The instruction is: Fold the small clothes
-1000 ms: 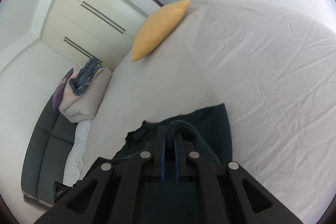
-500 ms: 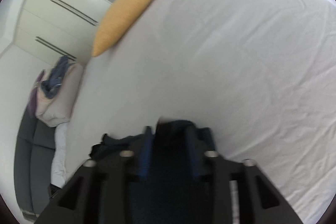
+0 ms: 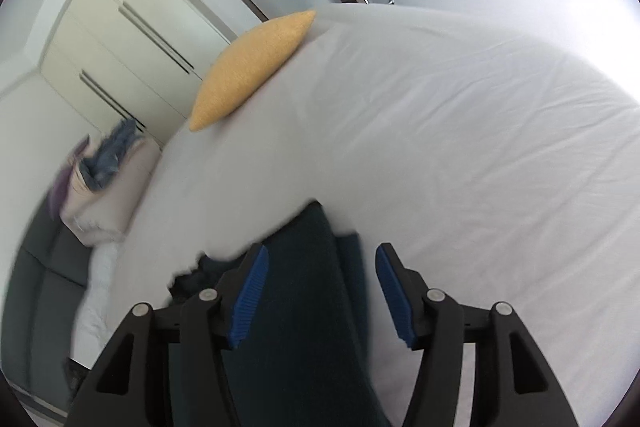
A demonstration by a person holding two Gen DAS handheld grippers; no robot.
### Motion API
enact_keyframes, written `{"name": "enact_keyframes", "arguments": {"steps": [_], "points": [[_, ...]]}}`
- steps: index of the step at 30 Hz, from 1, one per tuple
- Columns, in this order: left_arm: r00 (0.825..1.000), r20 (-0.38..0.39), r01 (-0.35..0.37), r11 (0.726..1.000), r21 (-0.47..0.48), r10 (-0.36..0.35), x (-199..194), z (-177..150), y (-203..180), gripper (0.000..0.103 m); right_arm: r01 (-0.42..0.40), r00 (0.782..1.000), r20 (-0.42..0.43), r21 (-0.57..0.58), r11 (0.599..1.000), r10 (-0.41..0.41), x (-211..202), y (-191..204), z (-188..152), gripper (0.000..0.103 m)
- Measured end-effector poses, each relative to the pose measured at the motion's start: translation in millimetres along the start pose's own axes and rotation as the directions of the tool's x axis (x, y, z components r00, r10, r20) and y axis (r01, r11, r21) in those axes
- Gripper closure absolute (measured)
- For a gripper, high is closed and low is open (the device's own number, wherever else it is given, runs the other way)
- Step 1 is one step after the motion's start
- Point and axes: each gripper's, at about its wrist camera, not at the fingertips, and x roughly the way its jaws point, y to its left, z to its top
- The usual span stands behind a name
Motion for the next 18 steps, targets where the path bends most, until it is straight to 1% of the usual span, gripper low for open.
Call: {"name": "enact_keyframes", "arguments": {"steps": [3,4,8,11,14,18], "points": [[1.000,-0.004,-0.009,1.000,0.011,0.009,-9.3,-32.7,2.7,0.025,0.024,0.999,-0.038,-0.078,0.997,-0.027,-12.5,2.6,-19.2,0.043],[1.000,-0.008,-0.017,1.000,0.019,0.017,-6.5,-38.9,-0.4,0.025,0.041,0.998,-0.047,-0.102,0.994,-0.046,-16.7,2.9,-26.7,0.043],[0.998,-0.027,-0.062,0.994,0.089,0.065,3.1,-64.0,-12.7,0.025,0.054,0.996,-0.061,-0.148,0.987,-0.064,-30.4,-1.0,-48.5,0.043],[0.996,-0.010,-0.081,0.989,0.126,0.083,5.9,-76.6,-16.3,0.025,0.053,0.997,-0.049,-0.162,0.985,-0.062,-44.0,-7.7,-59.7,0.043],[0.998,0.000,-0.064,0.987,0.148,0.065,5.6,-88.6,-17.9,0.025,0.046,0.998,-0.026,-0.140,0.989,-0.050,-53.2,-13.8,-65.0,0.043],[0.997,0.004,-0.077,0.982,0.174,0.077,4.2,-101.0,-19.1,0.028,0.056,0.996,-0.060,-0.144,0.988,-0.065,-51.4,-18.7,-71.8,0.043]]}}
